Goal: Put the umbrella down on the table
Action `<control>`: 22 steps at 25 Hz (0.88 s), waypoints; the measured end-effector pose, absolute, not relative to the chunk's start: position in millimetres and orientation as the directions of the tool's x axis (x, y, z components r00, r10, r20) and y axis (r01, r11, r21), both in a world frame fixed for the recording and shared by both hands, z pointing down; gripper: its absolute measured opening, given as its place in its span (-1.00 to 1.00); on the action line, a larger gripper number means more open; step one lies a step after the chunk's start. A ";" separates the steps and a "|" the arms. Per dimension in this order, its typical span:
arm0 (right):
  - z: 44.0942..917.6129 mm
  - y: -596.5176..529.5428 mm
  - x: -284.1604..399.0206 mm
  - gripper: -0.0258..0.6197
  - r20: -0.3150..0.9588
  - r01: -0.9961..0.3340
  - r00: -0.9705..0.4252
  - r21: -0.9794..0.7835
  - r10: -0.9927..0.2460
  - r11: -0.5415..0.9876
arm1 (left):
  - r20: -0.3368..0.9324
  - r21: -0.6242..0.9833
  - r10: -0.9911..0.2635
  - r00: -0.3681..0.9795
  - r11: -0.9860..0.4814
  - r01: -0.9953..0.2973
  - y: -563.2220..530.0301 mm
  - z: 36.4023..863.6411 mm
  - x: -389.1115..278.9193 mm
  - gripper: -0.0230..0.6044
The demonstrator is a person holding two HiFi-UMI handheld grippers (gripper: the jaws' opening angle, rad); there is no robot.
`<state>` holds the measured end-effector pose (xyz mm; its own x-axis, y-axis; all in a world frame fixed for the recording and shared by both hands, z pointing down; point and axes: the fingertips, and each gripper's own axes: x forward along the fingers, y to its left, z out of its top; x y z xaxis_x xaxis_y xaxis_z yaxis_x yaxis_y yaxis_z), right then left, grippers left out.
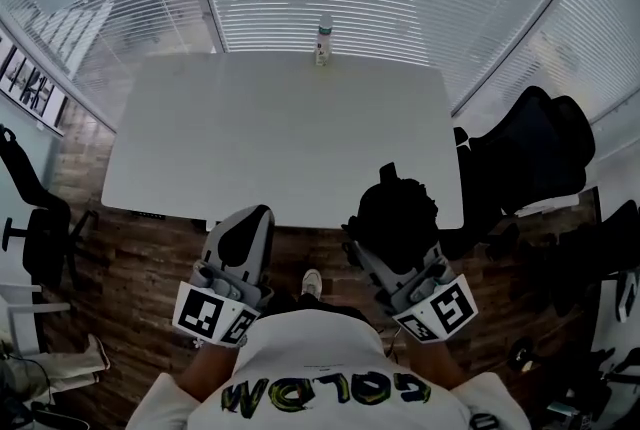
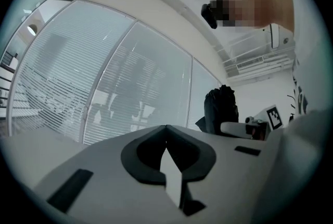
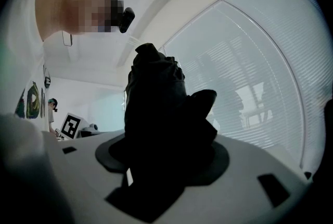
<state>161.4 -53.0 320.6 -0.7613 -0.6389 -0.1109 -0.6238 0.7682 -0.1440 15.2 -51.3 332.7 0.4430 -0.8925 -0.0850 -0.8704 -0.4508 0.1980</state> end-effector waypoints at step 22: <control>320.0 -157.5 107.5 -0.11 -0.088 -0.658 -0.739 -0.119 -0.668 0.744 | -0.113 0.225 -0.872 0.476 -0.489 -0.843 -162.3 333.5 -38.0 -0.89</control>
